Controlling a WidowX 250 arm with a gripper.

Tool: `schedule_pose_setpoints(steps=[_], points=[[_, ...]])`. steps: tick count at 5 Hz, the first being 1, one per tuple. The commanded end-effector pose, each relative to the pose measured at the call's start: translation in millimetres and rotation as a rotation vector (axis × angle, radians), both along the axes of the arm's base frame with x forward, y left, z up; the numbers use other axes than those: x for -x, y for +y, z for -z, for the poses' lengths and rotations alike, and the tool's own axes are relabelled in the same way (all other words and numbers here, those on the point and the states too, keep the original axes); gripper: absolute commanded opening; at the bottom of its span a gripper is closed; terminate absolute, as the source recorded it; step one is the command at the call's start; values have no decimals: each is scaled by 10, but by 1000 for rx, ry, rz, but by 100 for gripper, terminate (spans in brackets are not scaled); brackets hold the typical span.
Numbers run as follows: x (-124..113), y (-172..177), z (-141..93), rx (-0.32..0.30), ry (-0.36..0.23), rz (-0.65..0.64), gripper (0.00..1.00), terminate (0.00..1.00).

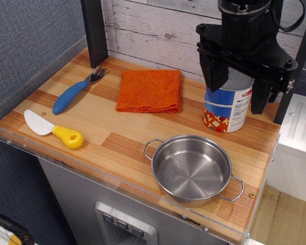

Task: Pick up the knife and place it on the orange cloth

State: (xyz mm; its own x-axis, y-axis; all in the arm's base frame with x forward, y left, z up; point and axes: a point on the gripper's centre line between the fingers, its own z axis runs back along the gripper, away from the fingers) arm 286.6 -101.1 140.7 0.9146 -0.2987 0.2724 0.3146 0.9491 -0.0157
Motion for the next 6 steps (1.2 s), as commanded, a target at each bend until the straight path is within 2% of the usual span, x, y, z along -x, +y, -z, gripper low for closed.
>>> schedule_pose_setpoints(steps=[1,2,3,4,6], points=[[0,0,0,0,0,0,100,0],[84,299,10,-8,31,-218,100,0],[247,675,47,17,58,-459,100,0],[366,1085,142,8,53,-710,100,0],[443,1827,446,71,91,-1209,100,0]])
